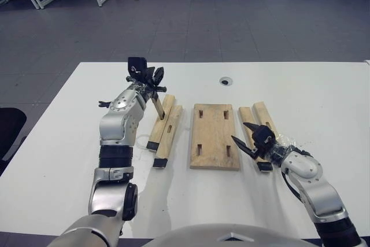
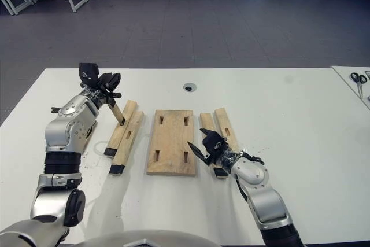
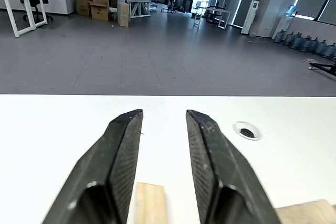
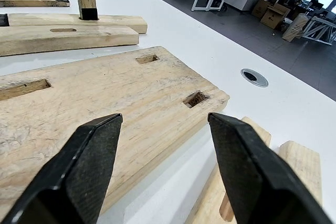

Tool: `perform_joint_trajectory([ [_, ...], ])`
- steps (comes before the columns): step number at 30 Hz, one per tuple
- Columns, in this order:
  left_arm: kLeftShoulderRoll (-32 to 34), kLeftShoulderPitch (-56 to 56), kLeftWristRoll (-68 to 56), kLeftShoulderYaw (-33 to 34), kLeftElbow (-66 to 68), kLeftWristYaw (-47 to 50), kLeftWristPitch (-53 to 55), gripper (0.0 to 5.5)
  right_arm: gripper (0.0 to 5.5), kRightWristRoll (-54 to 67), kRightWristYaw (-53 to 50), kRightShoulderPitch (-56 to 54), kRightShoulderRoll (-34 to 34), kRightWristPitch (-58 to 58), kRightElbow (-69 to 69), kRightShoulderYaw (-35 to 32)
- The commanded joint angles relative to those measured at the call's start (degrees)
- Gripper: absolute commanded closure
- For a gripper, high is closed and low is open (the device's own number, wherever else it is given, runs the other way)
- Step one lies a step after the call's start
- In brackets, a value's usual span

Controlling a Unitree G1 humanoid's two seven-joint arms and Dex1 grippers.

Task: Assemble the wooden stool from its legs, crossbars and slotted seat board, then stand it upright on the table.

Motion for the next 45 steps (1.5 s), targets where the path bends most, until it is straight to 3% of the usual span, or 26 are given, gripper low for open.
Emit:
perform_joint_trajectory([
  [1,1.27,2.41,1.68,1.26,4.86,1.10,2.50,3.99,2.50,-0.46,-0.48,0.30,0.10,-0.23,-0.03,-0.19],
  [6,-0.03,-1.85,-1.66,3.45,-3.19,-0.95,-2.39,3.99,2.50,-0.60,-0.95,0.94,0.23,0.08,-0.45,-0.25],
  [10,3.45,-0.56,-1.46,7.39,-8.56,-1.04,-5.24,3.99,2.50,-0.64,-1.11,1.62,0.28,0.31,-0.97,-0.06],
  [13,6.42,3.68,-1.48,10.36,-14.96,-0.66,-3.31,3.99,2.50,-0.60,-1.15,2.17,0.16,0.42,-1.26,-0.20],
  [17,5.99,17.93,-2.26,10.44,-27.12,-0.48,2.83,3.99,2.50,-0.61,-1.18,2.76,0.09,0.59,-1.78,-0.25],
  [23,0.91,41.05,-1.22,4.53,-35.52,-2.31,2.69,2.88,2.50,-0.34,-0.79,3.09,-0.37,0.78,-1.84,-0.86],
  [26,0.48,44.79,0.11,1.34,-34.76,-3.47,1.44,2.88,2.50,-0.27,-0.35,2.49,-0.52,0.87,-1.49,-0.79],
  [40,0.76,44.93,6.23,-7.15,-30.73,-4.69,0.37,2.88,2.50,-0.21,1.26,1.42,-1.09,0.58,-0.37,-1.24],
  [45,0.62,43.74,6.24,-7.42,-30.00,-5.06,0.19,2.88,2.50,-0.32,1.35,1.23,-1.06,0.66,-0.10,-1.40],
])
